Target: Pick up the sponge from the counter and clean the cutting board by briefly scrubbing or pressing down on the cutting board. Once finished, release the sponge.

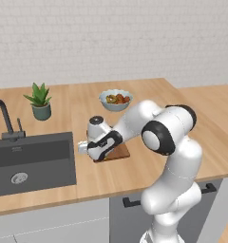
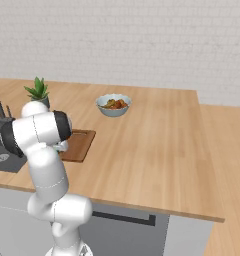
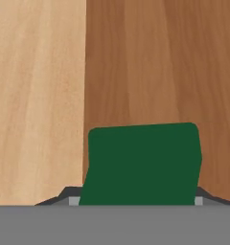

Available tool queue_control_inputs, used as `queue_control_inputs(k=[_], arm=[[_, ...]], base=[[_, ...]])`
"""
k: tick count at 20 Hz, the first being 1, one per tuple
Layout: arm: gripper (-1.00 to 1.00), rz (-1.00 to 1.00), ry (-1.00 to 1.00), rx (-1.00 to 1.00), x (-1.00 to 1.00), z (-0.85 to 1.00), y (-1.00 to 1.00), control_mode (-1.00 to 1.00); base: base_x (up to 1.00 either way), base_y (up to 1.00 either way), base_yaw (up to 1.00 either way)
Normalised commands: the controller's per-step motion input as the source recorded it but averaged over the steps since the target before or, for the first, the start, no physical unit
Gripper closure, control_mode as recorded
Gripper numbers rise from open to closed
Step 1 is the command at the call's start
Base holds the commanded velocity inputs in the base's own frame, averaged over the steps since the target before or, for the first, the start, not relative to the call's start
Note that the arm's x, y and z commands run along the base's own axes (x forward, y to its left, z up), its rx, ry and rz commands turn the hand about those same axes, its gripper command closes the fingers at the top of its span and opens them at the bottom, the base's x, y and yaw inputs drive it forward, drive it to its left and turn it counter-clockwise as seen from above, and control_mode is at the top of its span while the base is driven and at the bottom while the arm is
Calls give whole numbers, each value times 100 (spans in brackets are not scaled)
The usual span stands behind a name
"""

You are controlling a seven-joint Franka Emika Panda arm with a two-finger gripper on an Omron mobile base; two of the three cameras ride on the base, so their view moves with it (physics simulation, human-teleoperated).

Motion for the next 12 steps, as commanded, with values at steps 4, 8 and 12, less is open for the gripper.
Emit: queue_control_inputs(k=[4,8,12], arm=[[100,0,-2,0,0,-12,44,-100],[100,0,-2,0,4,-18,5,-100],[100,0,0,0,30,-16,0,-100]], base=[[0,0,0],[0,0,0],[0,0,0]])
